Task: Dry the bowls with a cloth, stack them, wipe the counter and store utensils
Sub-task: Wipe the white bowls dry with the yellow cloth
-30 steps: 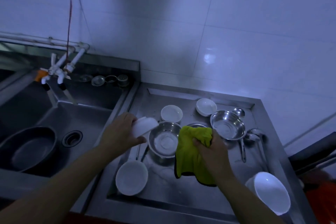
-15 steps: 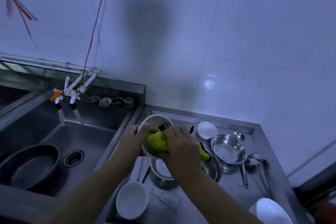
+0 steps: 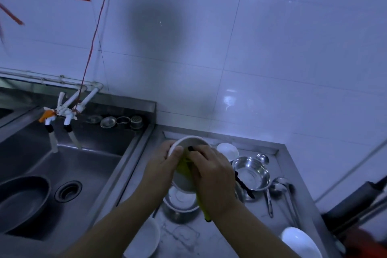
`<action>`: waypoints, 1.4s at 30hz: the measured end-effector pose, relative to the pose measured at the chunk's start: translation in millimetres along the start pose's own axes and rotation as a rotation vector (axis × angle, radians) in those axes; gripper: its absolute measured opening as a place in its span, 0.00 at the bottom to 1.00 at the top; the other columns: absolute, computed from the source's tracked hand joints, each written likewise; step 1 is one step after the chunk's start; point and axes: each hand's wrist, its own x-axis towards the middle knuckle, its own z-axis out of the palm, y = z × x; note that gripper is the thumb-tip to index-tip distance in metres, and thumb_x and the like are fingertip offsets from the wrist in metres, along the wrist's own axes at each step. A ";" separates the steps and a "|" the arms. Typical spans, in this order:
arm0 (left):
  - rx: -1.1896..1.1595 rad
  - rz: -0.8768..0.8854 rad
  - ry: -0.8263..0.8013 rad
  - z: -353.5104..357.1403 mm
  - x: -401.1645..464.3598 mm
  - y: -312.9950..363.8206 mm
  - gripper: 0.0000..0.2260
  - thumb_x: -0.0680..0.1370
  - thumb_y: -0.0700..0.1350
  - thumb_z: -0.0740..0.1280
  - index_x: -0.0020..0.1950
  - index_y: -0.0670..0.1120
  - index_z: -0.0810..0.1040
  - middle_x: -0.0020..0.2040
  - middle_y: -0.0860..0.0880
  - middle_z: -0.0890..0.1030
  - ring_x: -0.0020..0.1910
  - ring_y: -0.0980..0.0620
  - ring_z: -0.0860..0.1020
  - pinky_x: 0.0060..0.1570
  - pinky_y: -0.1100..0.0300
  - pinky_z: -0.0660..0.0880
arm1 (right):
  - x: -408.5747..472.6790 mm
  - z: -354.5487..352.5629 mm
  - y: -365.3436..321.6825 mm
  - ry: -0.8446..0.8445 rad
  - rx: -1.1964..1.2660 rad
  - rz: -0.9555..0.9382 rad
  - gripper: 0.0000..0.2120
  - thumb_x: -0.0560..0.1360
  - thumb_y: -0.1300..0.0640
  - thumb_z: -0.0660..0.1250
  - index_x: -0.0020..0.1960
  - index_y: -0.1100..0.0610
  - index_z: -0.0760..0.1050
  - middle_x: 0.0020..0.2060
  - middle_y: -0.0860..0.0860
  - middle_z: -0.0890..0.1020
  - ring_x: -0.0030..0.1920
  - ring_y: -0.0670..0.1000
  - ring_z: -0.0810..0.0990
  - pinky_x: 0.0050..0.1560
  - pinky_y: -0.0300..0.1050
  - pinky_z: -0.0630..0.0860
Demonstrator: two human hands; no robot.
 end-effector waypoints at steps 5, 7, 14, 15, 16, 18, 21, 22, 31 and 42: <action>-0.173 -0.042 0.025 9.3 14.8 13.2 0.07 0.80 0.45 0.59 0.51 0.47 0.76 0.47 0.46 0.80 0.46 0.49 0.78 0.46 0.55 0.76 | -4.8 5.1 -19.1 0.026 0.114 -0.001 0.15 0.78 0.54 0.61 0.62 0.53 0.78 0.59 0.48 0.81 0.51 0.51 0.80 0.52 0.45 0.77; -0.165 -0.004 0.001 8.2 22.7 18.1 0.07 0.80 0.44 0.59 0.53 0.47 0.76 0.47 0.46 0.79 0.45 0.51 0.77 0.45 0.57 0.74 | -15.2 4.8 -15.2 -0.042 0.112 -0.062 0.19 0.79 0.52 0.59 0.69 0.53 0.72 0.67 0.49 0.75 0.62 0.50 0.75 0.62 0.44 0.71; -0.103 0.041 -0.318 -1.9 42.4 22.0 0.09 0.79 0.46 0.61 0.52 0.55 0.80 0.47 0.50 0.82 0.45 0.54 0.79 0.42 0.61 0.77 | -2.1 -23.2 60.6 -0.159 -0.167 -0.711 0.16 0.76 0.50 0.67 0.63 0.50 0.77 0.62 0.53 0.79 0.63 0.52 0.77 0.65 0.55 0.71; -0.059 0.006 -0.422 -5.2 46.2 24.9 0.09 0.78 0.49 0.62 0.53 0.56 0.80 0.48 0.50 0.82 0.45 0.53 0.80 0.43 0.59 0.78 | 4.8 -26.8 71.7 -0.143 -0.158 -0.812 0.13 0.77 0.51 0.67 0.60 0.50 0.79 0.60 0.53 0.80 0.62 0.52 0.78 0.64 0.54 0.72; 0.015 -0.045 -0.528 -8.4 50.7 28.7 0.10 0.77 0.51 0.62 0.55 0.58 0.79 0.50 0.49 0.82 0.46 0.50 0.81 0.42 0.57 0.79 | 10.6 -28.9 79.9 -0.146 -0.148 -0.894 0.11 0.78 0.52 0.67 0.58 0.51 0.81 0.59 0.54 0.80 0.61 0.53 0.78 0.64 0.53 0.73; 0.144 -0.167 -0.681 -12.3 59.7 38.1 0.10 0.77 0.53 0.62 0.56 0.60 0.78 0.51 0.44 0.82 0.46 0.44 0.81 0.35 0.55 0.78 | 17.4 -28.2 86.1 -0.154 -0.136 -0.981 0.10 0.78 0.54 0.67 0.57 0.53 0.81 0.59 0.55 0.81 0.60 0.53 0.79 0.63 0.51 0.74; 0.104 -0.255 -0.681 -13.7 69.2 42.9 0.13 0.75 0.54 0.64 0.59 0.55 0.77 0.53 0.41 0.81 0.48 0.39 0.81 0.35 0.56 0.77 | 14.9 -20.6 81.6 -0.083 -0.133 -0.924 0.12 0.77 0.56 0.69 0.60 0.55 0.78 0.55 0.56 0.83 0.53 0.53 0.82 0.56 0.49 0.77; 0.044 -0.249 -0.625 -12.2 69.4 40.8 0.13 0.75 0.52 0.65 0.59 0.53 0.77 0.52 0.41 0.81 0.47 0.40 0.81 0.35 0.56 0.77 | 13.0 -18.6 78.4 -0.051 -0.152 -0.868 0.13 0.76 0.56 0.70 0.60 0.55 0.76 0.55 0.56 0.83 0.51 0.53 0.82 0.52 0.49 0.78; -0.186 0.123 -0.082 29.2 25.2 10.1 0.12 0.82 0.45 0.55 0.63 0.54 0.69 0.53 0.54 0.77 0.49 0.62 0.78 0.43 0.70 0.75 | -7.1 6.9 36.2 0.160 -0.173 -0.372 0.16 0.74 0.56 0.72 0.61 0.55 0.79 0.58 0.58 0.81 0.50 0.56 0.82 0.49 0.48 0.75; 0.107 -0.118 -0.625 -6.3 66.4 30.9 0.16 0.72 0.53 0.63 0.60 0.56 0.76 0.54 0.45 0.80 0.52 0.43 0.79 0.50 0.46 0.77 | 13.3 -15.2 93.9 -0.032 -0.144 -0.944 0.13 0.76 0.57 0.69 0.60 0.53 0.75 0.56 0.56 0.82 0.52 0.55 0.82 0.51 0.50 0.78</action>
